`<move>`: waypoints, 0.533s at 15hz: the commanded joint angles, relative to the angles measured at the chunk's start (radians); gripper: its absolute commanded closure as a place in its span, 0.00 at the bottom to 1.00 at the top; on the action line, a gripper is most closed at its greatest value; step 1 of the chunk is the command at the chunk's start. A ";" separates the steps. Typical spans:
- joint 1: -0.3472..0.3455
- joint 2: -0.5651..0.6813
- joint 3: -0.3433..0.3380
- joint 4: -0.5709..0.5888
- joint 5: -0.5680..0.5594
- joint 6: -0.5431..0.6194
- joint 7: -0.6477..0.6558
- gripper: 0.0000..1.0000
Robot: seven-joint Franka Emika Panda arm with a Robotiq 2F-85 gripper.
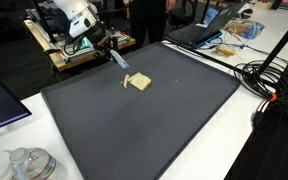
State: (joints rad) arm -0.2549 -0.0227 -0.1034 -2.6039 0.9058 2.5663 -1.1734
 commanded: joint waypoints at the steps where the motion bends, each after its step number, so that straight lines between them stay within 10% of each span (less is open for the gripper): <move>1: 0.060 -0.123 -0.010 -0.094 -0.011 0.075 -0.011 0.99; 5: 0.115 -0.201 0.028 -0.153 -0.218 0.191 0.146 0.99; 8: -0.032 -0.178 0.243 -0.170 -0.485 0.227 0.353 0.99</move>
State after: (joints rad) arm -0.1689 -0.1806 -0.0343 -2.7267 0.6167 2.7549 -0.9805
